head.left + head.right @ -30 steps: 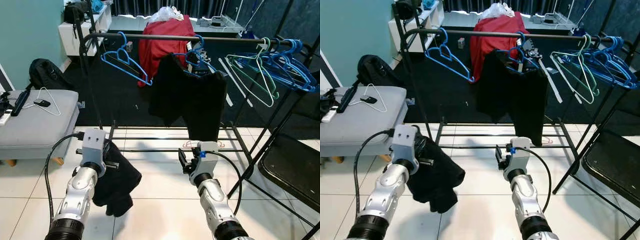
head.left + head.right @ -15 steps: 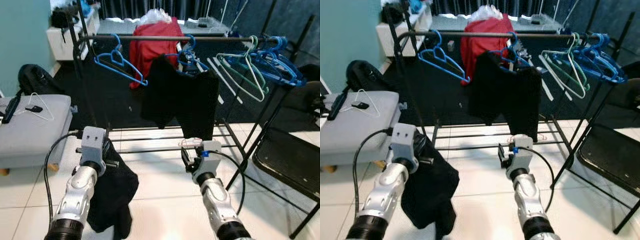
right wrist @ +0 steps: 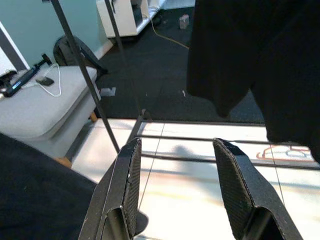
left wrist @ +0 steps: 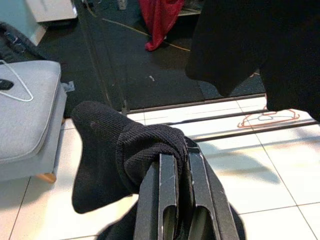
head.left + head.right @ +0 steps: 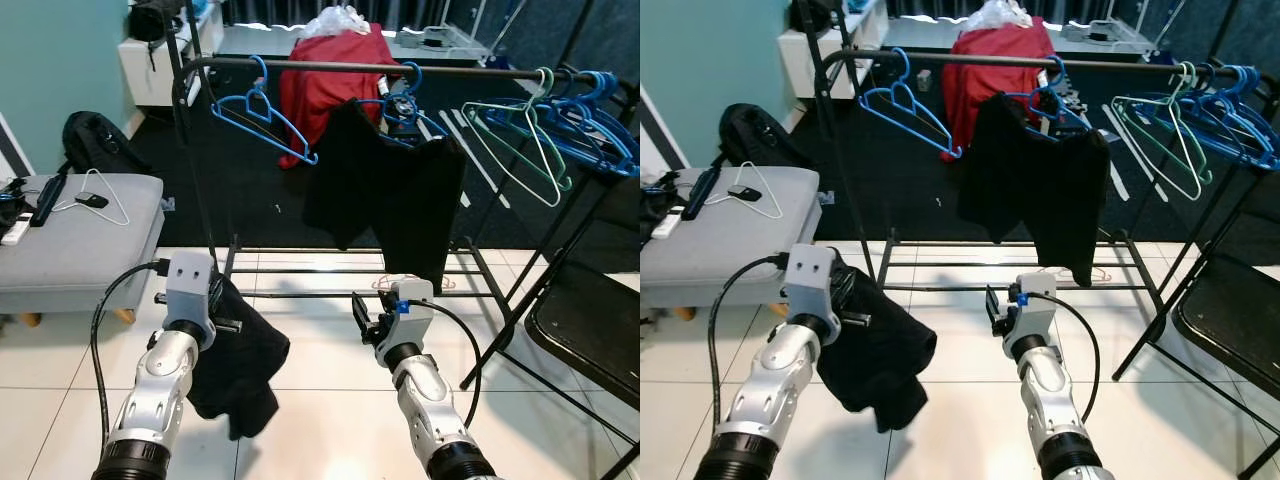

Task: Hang hanger

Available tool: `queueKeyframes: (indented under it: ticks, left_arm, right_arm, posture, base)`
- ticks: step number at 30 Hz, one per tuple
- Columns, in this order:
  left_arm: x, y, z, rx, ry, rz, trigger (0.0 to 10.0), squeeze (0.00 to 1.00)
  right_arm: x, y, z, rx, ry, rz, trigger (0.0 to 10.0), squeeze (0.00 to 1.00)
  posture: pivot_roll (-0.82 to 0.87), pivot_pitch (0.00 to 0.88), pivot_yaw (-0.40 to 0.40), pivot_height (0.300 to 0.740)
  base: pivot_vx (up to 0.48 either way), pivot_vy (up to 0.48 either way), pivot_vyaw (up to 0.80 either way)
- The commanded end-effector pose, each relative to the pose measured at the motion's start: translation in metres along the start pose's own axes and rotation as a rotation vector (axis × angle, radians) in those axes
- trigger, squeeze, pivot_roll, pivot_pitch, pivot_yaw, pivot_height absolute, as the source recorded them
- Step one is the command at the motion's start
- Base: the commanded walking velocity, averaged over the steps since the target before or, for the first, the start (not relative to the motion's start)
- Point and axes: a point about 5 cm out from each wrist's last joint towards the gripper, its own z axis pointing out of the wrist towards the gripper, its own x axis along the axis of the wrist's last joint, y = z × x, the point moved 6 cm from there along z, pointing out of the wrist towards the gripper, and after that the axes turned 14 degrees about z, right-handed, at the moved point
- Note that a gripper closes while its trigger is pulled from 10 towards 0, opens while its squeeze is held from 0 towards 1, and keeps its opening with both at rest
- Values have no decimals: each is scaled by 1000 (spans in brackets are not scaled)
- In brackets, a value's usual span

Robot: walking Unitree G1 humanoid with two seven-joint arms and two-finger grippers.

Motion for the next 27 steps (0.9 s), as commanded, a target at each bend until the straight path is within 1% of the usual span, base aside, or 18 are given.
queueKeyframes:
  ticks: [1, 3, 4, 8, 10, 11, 15, 17, 20, 25, 26, 27]
  left_arm:
    - [13, -1, 2, 1, 40, 4, 10000, 0]
    - [15, -1, 3, -5, 48, 7, 10000, 0]
    - [17, 0, 4, -9, 52, 4, 10000, 0]
    - [18, 1, 5, -11, 54, 2, 10000, 0]
    - [17, 2, 5, -16, 41, -9, 10000, 0]
    - [12, 1, 5, -6, 19, -6, 10000, 0]
    - [7, -1, 4, 8, -11, 5, 10000, 0]
    - [3, -4, 3, 24, -35, -2, 10000, 0]
    - [1, -3, 2, 23, -42, 6, 10000, 0]
    - [1, -1, 2, 16, -41, 12, 10000, 0]
    - [5, 0, 2, 5, -20, 30, 10000, 0]
    - [5, 0, 2, 5, -20, 30, 10000, 0]
  right_arm:
    - [-5, 5, -5, -15, -15, 5, 10000, 0]
    - [-4, 6, -6, -17, -13, 3, 10000, 0]
    - [-4, 8, -7, -23, -11, 2, 10000, 0]
    - [-4, 9, -7, -27, -10, 1, 10000, 0]
    - [-4, 11, -8, -30, -10, 0, 10000, 0]
    - [-3, 11, -8, -33, -10, 0, 10000, 0]
    - [-2, 12, -7, -32, -12, -1, 10000, 0]
    - [-2, 11, -6, -28, -16, -2, 10000, 0]
    - [-3, 11, -7, -26, -20, -3, 10000, 0]
    - [-4, 11, -7, -25, -23, -4, 10000, 0]
    - [-3, 11, -8, -23, -20, 0, 10000, 0]
    - [-3, 11, -8, -23, -20, 0, 10000, 0]
  posture:
    - [-83, 83, -39, 740]
    - [-83, 83, -39, 740]
    - [-92, 88, -25, 740]
    - [-92, 88, -25, 740]
    - [-90, 88, -24, 740]
    - [-90, 88, -24, 740]
    - [-86, 81, -32, 740]
    - [-84, 74, -34, 740]
    - [-84, 70, -35, 740]
    - [-84, 66, -35, 740]
    - [-87, 62, -35, 740]
    - [-87, 62, -35, 740]
  base:
    - [0, 0, 0]
    - [0, 0, 0]
    - [0, 0, 0]
    - [0, 0, 0]
    - [0, -480, 0]
    - [0, -480, 0]
    - [0, -480, 0]
    - [0, 0, 0]
    - [0, 0, 0]
    - [0, 0, 0]
    - [0, 0, 0]
    - [0, 0, 0]
